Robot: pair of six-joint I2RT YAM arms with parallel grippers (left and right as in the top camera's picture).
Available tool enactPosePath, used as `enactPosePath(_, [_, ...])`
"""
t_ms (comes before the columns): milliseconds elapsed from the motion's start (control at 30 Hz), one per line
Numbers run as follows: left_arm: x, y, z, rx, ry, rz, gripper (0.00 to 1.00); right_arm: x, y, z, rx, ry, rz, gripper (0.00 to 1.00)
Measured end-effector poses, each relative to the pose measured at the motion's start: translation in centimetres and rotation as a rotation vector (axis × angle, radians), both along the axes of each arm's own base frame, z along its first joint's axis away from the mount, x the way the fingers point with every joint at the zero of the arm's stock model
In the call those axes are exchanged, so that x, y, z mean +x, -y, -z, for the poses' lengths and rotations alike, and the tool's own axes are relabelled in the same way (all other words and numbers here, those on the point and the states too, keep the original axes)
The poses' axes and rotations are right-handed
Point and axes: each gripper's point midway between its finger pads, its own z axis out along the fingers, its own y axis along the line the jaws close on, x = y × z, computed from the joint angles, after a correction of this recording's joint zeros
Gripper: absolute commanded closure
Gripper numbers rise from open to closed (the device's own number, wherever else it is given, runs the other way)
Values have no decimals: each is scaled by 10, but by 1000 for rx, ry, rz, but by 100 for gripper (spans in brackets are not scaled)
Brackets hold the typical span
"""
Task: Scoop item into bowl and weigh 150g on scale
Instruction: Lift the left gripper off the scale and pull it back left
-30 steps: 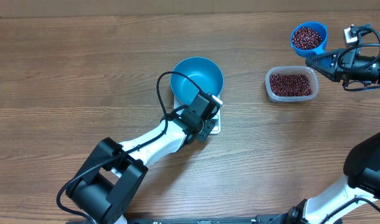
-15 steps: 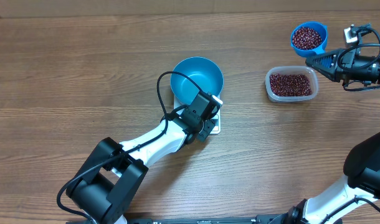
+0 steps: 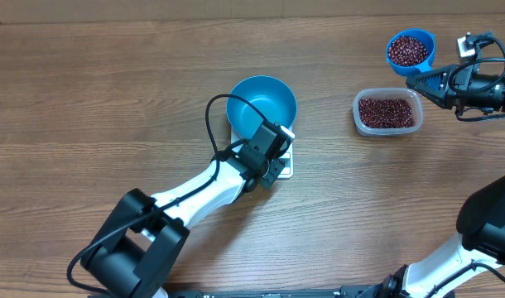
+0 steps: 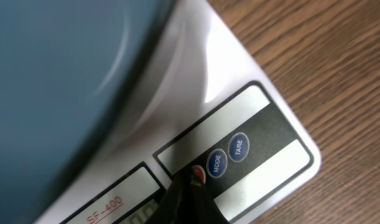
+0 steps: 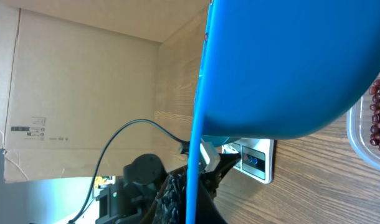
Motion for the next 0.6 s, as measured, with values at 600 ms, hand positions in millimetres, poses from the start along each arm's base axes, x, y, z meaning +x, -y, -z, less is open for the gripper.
enactPosePath(600, [-16,-13,-62,-40,49,1,96,1,0,0,-3,4,0,96])
